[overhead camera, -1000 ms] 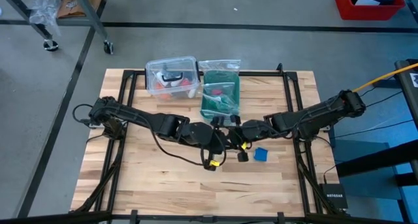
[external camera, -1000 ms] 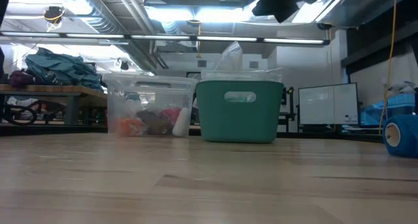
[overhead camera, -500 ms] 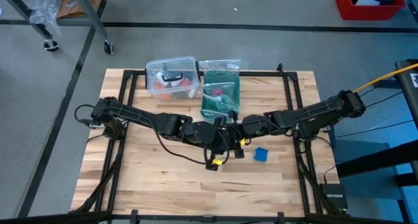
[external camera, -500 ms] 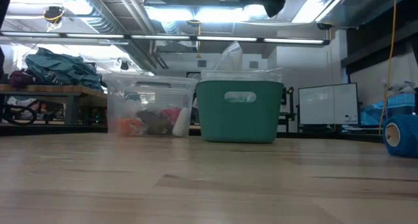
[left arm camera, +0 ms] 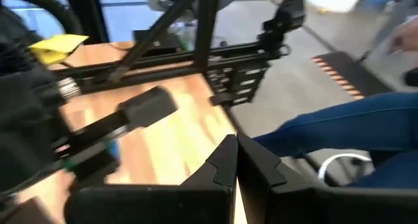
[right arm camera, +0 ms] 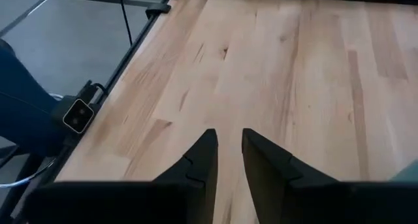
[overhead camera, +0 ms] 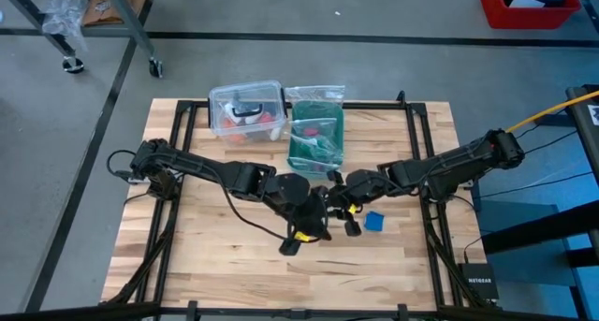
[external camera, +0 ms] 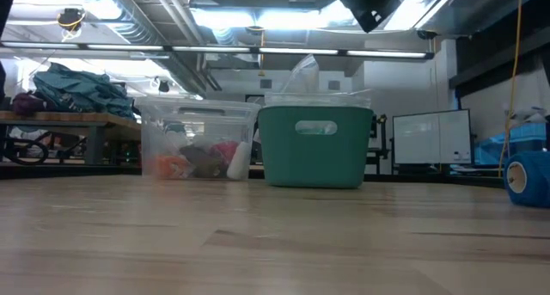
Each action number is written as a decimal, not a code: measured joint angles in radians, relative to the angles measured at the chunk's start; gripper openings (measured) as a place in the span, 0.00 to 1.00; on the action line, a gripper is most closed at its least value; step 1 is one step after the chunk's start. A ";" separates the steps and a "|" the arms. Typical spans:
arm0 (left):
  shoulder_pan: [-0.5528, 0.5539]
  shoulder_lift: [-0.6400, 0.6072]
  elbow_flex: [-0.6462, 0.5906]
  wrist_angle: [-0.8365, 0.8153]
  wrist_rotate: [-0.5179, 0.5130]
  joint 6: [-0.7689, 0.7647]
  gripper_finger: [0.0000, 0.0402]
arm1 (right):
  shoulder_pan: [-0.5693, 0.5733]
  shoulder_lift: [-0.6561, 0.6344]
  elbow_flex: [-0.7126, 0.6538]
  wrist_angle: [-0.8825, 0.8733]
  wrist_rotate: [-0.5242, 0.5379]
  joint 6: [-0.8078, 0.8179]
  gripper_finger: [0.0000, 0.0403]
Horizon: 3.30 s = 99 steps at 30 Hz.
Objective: Roll bandage
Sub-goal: Open the transparent zip bag
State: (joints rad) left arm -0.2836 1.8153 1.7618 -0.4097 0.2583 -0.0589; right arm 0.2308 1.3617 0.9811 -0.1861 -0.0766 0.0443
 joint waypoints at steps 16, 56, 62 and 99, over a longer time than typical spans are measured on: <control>-0.011 0.002 -0.002 0.162 0.258 -0.112 0.00 | -0.001 -0.001 0.003 0.008 0.412 0.052 0.19; -0.047 0.002 -0.007 -0.140 0.364 -0.146 0.00 | -0.167 -0.003 0.078 0.145 -0.099 -0.052 0.19; -0.072 -0.004 -0.008 -0.155 0.270 -0.099 0.00 | -0.200 -0.005 0.145 0.065 -0.103 -0.177 0.19; 0.787 -0.021 -0.006 -0.323 -0.472 0.428 0.27 | -0.239 -0.537 0.394 -0.763 0.545 -0.423 0.19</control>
State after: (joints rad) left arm 0.5038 1.7941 1.7557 -0.7332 -0.2134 0.3695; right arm -0.0078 0.8244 1.3750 -0.9491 0.4679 -0.3782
